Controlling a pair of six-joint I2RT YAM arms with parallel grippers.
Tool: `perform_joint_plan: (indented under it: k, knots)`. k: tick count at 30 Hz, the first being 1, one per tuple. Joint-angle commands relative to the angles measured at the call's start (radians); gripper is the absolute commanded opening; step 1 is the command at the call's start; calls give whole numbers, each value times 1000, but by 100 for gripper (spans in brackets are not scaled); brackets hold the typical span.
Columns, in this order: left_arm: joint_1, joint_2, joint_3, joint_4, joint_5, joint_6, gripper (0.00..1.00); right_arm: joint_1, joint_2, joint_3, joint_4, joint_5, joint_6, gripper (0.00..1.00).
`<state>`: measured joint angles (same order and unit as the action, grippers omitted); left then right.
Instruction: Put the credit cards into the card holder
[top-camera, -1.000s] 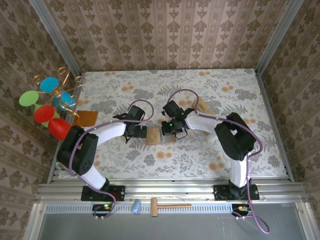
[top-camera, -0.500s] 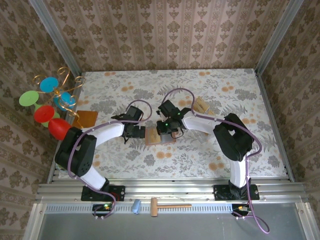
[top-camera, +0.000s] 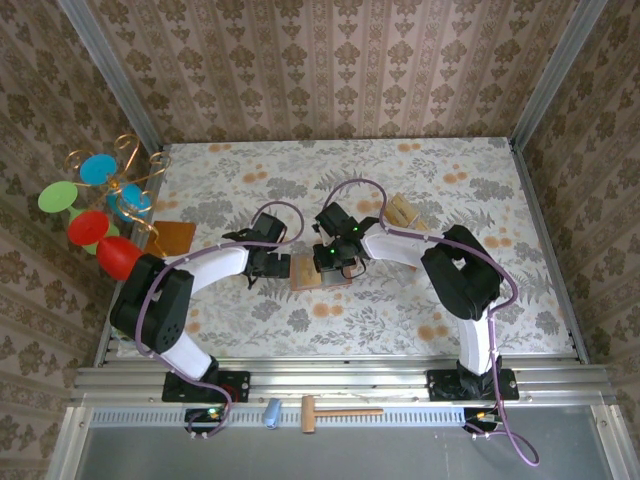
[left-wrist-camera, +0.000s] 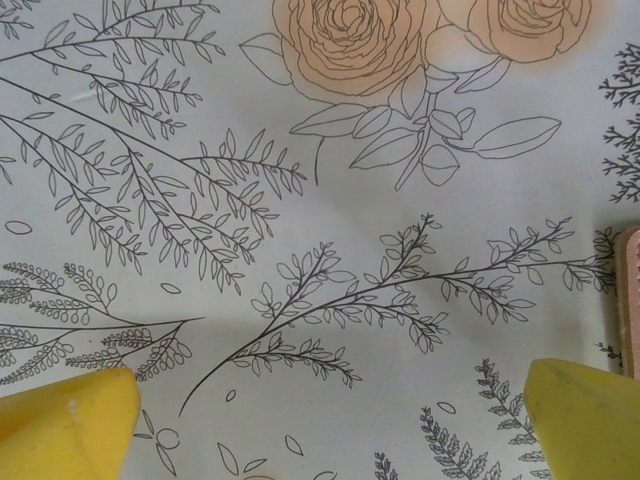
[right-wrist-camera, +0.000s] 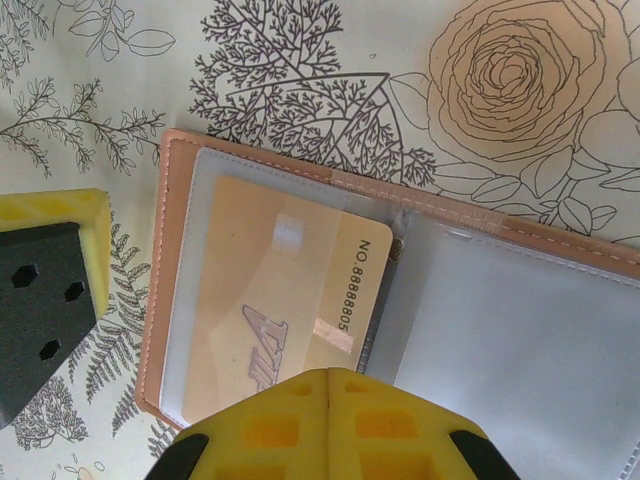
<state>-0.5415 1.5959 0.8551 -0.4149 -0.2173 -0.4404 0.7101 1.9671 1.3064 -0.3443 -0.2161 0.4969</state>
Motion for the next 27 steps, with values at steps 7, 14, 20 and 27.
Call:
perform_joint_plan:
  k: [7,14,20,27]
  knots:
    - [2,26,-7,6,10,14,100,3,45,-4,-18,10,2,0]
    - [-2,37,-10,13,15,13,100,4,50,0,-14,-5,8,0]
    - [-10,49,-11,22,20,8,100,12,67,25,-17,-23,12,0]
    - [-17,55,-16,33,23,2,100,21,82,47,-21,-31,18,0]
